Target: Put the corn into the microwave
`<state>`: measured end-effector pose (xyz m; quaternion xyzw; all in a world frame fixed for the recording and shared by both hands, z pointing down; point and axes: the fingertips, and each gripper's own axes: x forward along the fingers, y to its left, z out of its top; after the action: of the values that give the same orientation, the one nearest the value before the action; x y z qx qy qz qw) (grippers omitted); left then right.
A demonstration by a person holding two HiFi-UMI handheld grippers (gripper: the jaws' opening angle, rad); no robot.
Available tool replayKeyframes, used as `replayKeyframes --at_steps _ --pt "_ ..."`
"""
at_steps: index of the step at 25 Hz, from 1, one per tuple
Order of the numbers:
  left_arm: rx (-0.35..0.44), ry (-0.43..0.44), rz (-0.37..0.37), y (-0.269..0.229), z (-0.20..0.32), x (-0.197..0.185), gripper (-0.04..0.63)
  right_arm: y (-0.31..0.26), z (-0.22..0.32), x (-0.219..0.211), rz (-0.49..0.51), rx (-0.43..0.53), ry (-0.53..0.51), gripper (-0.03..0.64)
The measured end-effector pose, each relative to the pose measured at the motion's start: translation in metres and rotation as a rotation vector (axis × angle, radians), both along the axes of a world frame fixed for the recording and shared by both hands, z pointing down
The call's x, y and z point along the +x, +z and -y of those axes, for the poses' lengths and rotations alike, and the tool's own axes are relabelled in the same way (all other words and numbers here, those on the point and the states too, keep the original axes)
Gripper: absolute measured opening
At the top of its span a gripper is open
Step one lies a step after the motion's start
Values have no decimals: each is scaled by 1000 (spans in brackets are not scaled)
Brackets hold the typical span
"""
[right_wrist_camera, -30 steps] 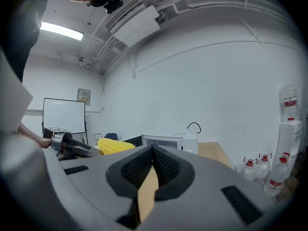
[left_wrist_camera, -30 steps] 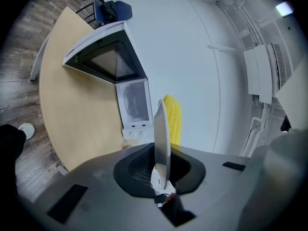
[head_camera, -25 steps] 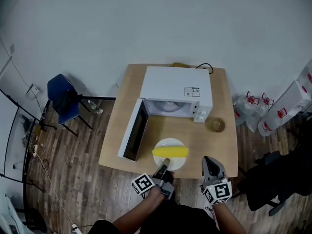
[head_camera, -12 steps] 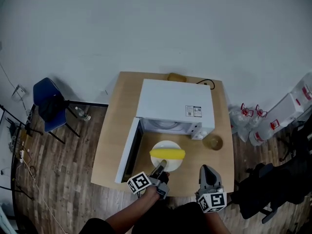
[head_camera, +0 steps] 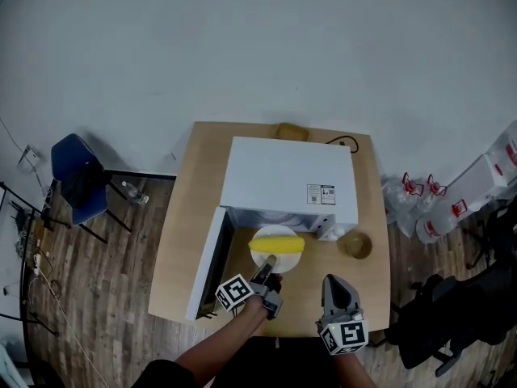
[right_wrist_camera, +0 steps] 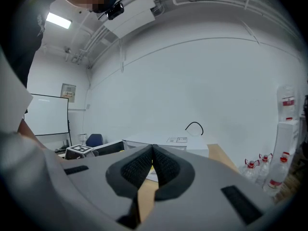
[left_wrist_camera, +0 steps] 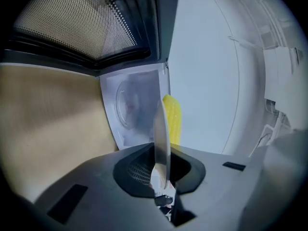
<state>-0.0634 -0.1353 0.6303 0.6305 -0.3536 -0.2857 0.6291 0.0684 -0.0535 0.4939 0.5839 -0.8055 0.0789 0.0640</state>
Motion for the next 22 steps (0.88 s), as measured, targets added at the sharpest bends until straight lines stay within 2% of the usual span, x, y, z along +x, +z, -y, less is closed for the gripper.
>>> replayKeyframes --at_steps 7,12,16,22 --pt "-22 -39 11 32 41 9 29 5 44 -2 36 -23 -28 57" --pt "-62 -58 6 59 70 18 29 6 64 8 33 -20 -31 57" --pt "-68 -86 1 74 90 21 29 15 78 16 9 -17 -38 57" --pt "-77 -114 5 94 112 27 29 27 96 23 23 -50 -30 57"
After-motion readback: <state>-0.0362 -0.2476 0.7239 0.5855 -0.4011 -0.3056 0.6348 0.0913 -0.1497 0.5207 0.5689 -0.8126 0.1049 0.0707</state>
